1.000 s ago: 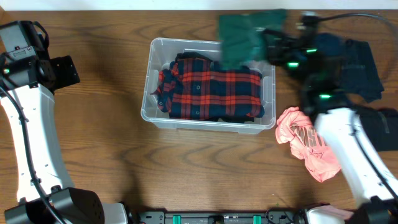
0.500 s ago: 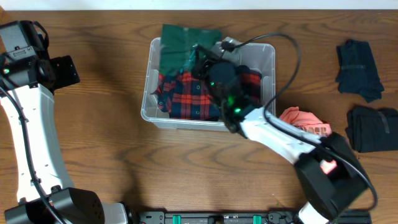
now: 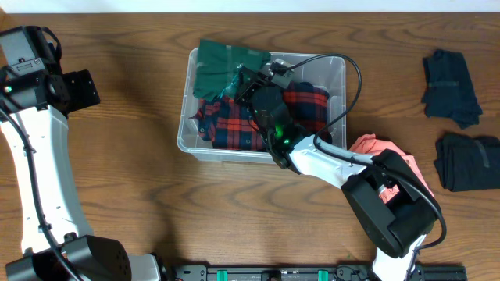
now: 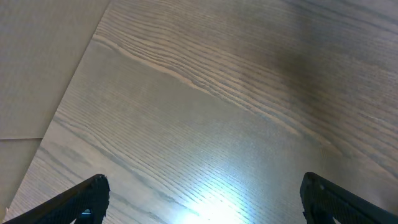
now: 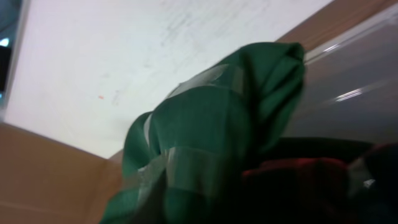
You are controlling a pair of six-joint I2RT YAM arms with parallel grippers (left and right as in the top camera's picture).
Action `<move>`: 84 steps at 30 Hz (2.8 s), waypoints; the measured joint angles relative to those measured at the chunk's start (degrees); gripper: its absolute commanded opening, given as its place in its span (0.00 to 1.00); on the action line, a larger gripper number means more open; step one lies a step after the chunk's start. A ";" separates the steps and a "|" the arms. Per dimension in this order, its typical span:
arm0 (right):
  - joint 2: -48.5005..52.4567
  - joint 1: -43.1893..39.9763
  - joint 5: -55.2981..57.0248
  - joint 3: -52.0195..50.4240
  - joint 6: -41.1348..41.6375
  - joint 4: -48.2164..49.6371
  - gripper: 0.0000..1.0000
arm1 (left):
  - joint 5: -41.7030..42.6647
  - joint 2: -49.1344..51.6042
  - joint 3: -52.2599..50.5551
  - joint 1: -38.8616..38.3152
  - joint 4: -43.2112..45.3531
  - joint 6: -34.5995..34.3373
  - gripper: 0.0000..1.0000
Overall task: Pack container
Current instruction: 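Lift the green garment and carry it over the bin with the right gripper, then lower the green garment into the bin's upper left and release, then move the right gripper to the dark navy garment and grasp it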
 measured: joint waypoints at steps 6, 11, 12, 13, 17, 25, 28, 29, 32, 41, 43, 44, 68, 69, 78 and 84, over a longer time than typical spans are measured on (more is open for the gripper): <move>-0.07 0.26 -4.07 0.00 -3.91 1.51 0.99 | 0.00 0.00 0.00 0.00 -0.02 0.00 0.98; -3.28 0.26 -6.19 0.00 -9.90 -2.95 0.99 | 0.00 0.00 0.00 0.00 0.02 0.00 0.98; -5.05 0.26 -6.45 0.00 -11.72 -4.90 0.99 | 0.00 0.00 0.00 0.00 -0.04 0.00 0.98; -7.10 0.26 -6.27 0.00 -13.66 -7.21 0.99 | 0.04 0.00 0.00 0.00 -0.02 0.00 0.98; -16.96 -0.09 -4.28 0.22 -21.86 -16.72 0.99 | 0.00 0.00 0.00 0.00 0.00 0.00 0.98; -31.65 -6.08 -2.05 0.68 -36.44 -35.58 0.99 | 0.02 0.00 0.00 0.00 -0.04 0.00 0.98; -34.97 -10.58 -1.84 0.68 -38.95 -41.66 0.99 | 0.00 0.00 0.00 0.00 -0.02 0.00 0.98; -35.85 -12.74 -1.75 0.68 -39.43 -43.54 0.99 | 0.00 0.00 0.00 0.00 0.00 0.00 0.98; -36.89 -20.63 -2.03 0.76 -38.23 -50.42 0.99 | 0.00 0.00 -0.02 0.00 -0.02 0.00 0.98; -35.28 -48.11 -6.34 0.70 -33.24 -58.93 0.99 | 0.02 0.00 -0.02 0.00 -0.02 0.00 0.98; -34.21 -52.54 -8.70 0.70 -33.75 -57.02 0.99 | 0.00 0.00 -0.02 0.00 -0.02 0.00 0.98; -33.57 -54.25 -9.86 0.70 -34.16 -55.49 0.99 | 0.00 0.00 0.00 0.00 -0.02 0.00 0.98; -4.96 -79.38 -31.98 0.72 -46.29 -32.87 0.99 | 0.00 0.00 0.00 0.00 -0.02 0.00 0.98; -3.96 -79.56 -32.44 0.72 -46.64 -32.44 0.99 | 0.00 0.00 0.00 0.00 0.00 0.00 0.98; 2.64 -79.80 -34.21 0.72 -48.83 -26.43 0.99 | 0.00 0.00 -0.02 0.00 -0.02 0.00 0.98; 6.01 -79.80 -34.49 0.72 -49.03 -22.32 0.98 | 0.00 0.00 0.00 0.00 -0.02 0.00 0.98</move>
